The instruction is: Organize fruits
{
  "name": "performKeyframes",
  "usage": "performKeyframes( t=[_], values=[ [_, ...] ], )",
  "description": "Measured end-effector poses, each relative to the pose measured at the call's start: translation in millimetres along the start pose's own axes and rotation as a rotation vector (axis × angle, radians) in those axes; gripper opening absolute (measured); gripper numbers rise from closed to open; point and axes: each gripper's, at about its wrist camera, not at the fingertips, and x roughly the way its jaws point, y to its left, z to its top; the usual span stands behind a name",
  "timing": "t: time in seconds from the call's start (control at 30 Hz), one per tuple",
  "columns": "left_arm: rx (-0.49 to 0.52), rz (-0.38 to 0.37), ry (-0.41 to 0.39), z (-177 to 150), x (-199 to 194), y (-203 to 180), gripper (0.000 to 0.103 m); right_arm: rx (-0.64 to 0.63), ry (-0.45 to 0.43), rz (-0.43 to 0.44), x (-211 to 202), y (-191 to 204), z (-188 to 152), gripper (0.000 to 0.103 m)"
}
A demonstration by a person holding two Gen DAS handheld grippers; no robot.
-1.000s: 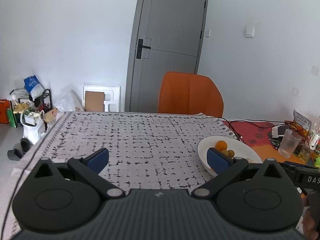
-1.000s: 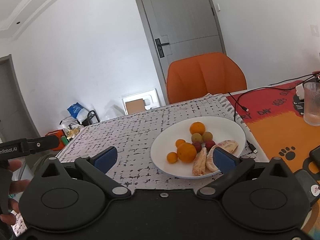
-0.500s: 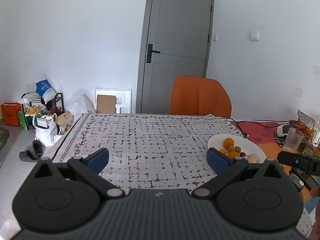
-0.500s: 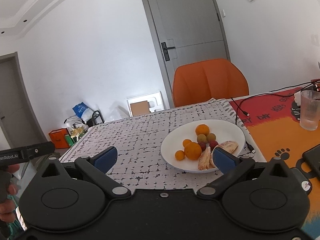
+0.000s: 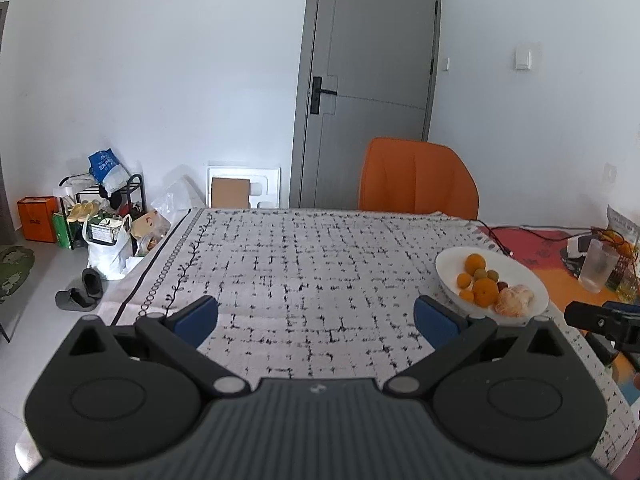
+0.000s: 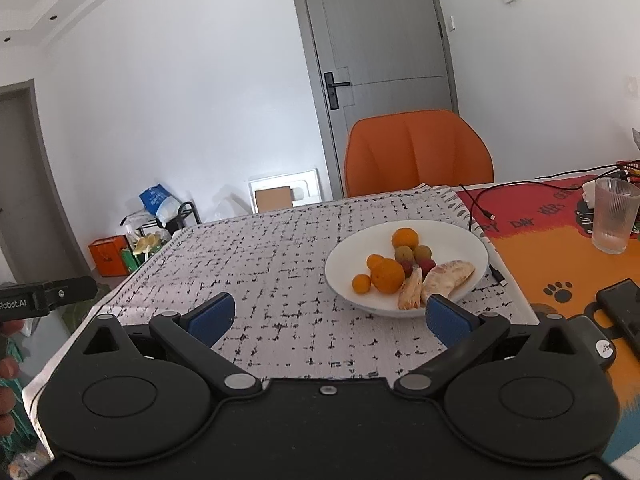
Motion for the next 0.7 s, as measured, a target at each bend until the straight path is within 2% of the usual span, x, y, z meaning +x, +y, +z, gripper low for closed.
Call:
performKeyframes(
  t=[0.7],
  values=[
    [0.011,0.022,0.043,-17,4,8,0.103,-0.023,0.044,0.011,9,10,-11,0.103]
  ],
)
